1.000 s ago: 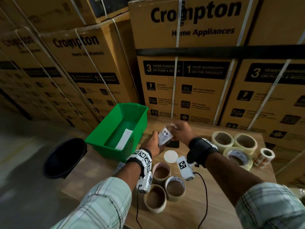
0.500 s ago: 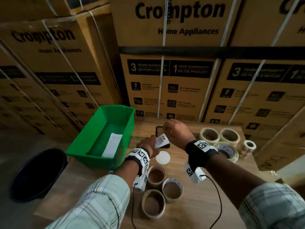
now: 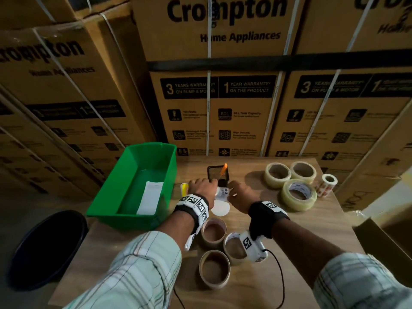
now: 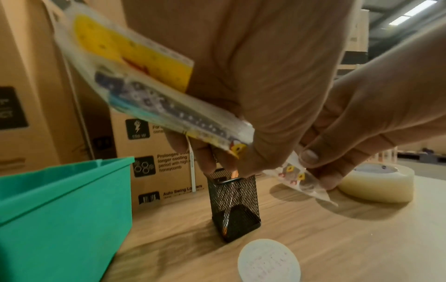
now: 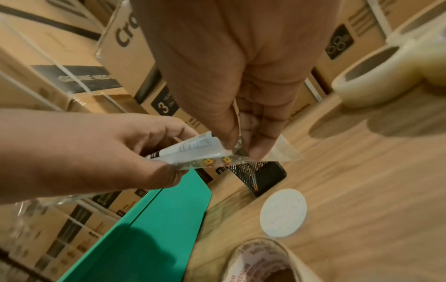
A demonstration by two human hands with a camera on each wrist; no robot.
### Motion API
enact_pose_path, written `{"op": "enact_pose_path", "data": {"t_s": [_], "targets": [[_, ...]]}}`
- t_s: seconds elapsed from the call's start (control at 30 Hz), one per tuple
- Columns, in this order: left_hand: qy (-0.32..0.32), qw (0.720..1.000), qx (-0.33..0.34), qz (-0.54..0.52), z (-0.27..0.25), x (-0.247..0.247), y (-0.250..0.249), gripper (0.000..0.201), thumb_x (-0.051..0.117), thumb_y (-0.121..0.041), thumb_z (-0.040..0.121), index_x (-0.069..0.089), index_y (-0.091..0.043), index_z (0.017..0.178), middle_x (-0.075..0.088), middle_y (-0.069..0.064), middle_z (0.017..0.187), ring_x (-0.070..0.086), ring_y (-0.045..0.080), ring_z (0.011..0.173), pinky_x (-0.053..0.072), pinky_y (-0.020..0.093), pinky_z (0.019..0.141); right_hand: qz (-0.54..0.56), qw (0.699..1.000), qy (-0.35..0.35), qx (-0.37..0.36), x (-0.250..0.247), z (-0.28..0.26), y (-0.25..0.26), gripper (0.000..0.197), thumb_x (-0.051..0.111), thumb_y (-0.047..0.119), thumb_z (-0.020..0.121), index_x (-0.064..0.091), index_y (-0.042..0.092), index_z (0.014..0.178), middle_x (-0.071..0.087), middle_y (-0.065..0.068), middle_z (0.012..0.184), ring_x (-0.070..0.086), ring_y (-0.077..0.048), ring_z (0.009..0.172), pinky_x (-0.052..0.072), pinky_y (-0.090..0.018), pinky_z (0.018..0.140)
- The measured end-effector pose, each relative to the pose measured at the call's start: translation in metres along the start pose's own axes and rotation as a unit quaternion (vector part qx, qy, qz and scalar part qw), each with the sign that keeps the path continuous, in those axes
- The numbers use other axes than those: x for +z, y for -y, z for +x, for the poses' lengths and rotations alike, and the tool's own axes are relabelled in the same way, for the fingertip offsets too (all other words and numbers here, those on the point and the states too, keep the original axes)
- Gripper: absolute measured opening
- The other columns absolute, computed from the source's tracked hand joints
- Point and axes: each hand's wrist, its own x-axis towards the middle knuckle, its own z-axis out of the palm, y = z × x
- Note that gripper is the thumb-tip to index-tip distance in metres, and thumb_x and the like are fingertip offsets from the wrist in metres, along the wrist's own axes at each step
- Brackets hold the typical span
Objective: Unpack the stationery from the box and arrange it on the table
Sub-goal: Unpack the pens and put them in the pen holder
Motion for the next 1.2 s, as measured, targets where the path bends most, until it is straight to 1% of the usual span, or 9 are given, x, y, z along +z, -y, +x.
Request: {"op": "enact_pose_path", "data": {"t_s": [0.1,0.23,0.37,0.53,0.7,0.8,0.9,1.07,1.2], "targets": [[-0.006,0.999,0.013,0.039,-0.003,-0.005,-0.004,0.046,0.059,-0.015,0.084,0.045,-0.019,0.128,0.057,0.01,0.126,0.051,0.031,0.12,0.036,0.044,0.1,0.047,0.999,-0.009,0.009,0.005,-0.001,-0.002,0.03,0.057,0.007,0.082,0.061,0.012,0.112,0.069,-0.013,0.104,0.064,-0.03,0.094,0.045,-0.027,0.071],[0.0,1.0,0.002,0.029,-0.009,-0.006,-0.003,0.046,0.058,-0.012,0.084,0.045,-0.018,0.127,0.057,0.01,0.126,0.051,0.031,0.12,0.037,0.045,0.101,0.104,0.994,0.005,0.012,0.007,0.003,-0.004,0.032,0.059,0.002,0.08,0.059,0.011,0.111,0.069,-0.013,0.098,0.065,-0.027,0.085,0.052,-0.031,0.072],[0.003,1.0,-0.014,-0.003,-0.015,-0.006,0.003,0.045,0.059,-0.013,0.084,0.045,-0.016,0.127,0.055,0.011,0.127,0.05,0.032,0.121,0.036,0.045,0.1,0.196,0.98,0.037,0.014,0.003,0.005,-0.003,0.032,0.057,-0.005,0.082,0.056,0.006,0.113,0.062,-0.01,0.09,0.058,-0.019,0.069,0.048,-0.023,0.057],[0.0,0.999,-0.023,-0.043,-0.016,-0.004,0.008,0.042,0.057,-0.012,0.085,0.047,-0.019,0.125,0.057,0.011,0.126,0.052,0.033,0.118,0.038,0.047,0.099,0.333,0.94,0.062,0.047,-0.003,0.011,0.001,0.027,0.049,-0.015,0.081,0.058,0.01,0.086,0.06,-0.014,0.08,0.057,-0.027,0.071,0.052,-0.044,0.071],[-0.012,0.999,-0.006,-0.045,-0.015,-0.003,0.01,0.047,0.059,-0.012,0.083,0.046,-0.024,0.127,0.056,0.01,0.123,0.052,0.033,0.116,0.037,0.046,0.1,0.426,0.891,0.091,0.127,-0.01,0.014,0.004,0.027,0.043,-0.011,0.091,0.055,0.005,0.075,0.059,-0.016,0.071,0.059,-0.019,0.051,0.053,-0.026,0.051],[-0.021,1.0,0.011,-0.01,-0.013,-0.006,0.009,0.048,0.054,-0.01,0.085,0.044,-0.023,0.131,0.052,0.012,0.128,0.048,0.034,0.12,0.036,0.045,0.102,0.432,0.883,0.114,0.144,-0.01,0.014,-0.002,0.025,0.046,-0.009,0.092,0.06,0.007,0.077,0.063,-0.013,0.066,0.06,-0.015,0.052,0.051,-0.022,0.052],[-0.023,0.998,0.032,0.05,-0.012,-0.014,0.006,0.052,0.055,-0.007,0.084,0.042,-0.02,0.133,0.05,0.014,0.129,0.045,0.035,0.123,0.034,0.046,0.103,0.503,0.835,0.126,0.183,-0.009,0.014,-0.007,0.026,0.038,-0.005,0.093,0.057,0.007,0.079,0.064,-0.009,0.056,0.061,-0.015,0.046,0.047,-0.019,0.046],[-0.027,0.993,0.049,0.105,-0.011,-0.025,0.001,0.052,0.057,-0.008,0.082,0.044,-0.017,0.131,0.052,0.014,0.128,0.046,0.034,0.122,0.034,0.046,0.103,0.532,0.82,0.118,0.174,-0.005,0.013,-0.007,0.021,0.047,-0.007,0.09,0.057,0.011,0.085,0.059,-0.009,0.079,0.057,-0.017,0.068,0.048,-0.028,0.067],[-0.025,0.993,0.045,0.102,-0.011,-0.026,0.004,0.055,0.058,-0.007,0.082,0.042,-0.018,0.133,0.051,0.013,0.13,0.045,0.034,0.122,0.034,0.047,0.103,0.583,0.775,0.149,0.195,-0.012,0.013,-0.009,0.014,0.045,0.004,0.096,0.057,0.009,0.092,0.059,-0.012,0.08,0.058,-0.017,0.07,0.045,-0.024,0.063]]}}
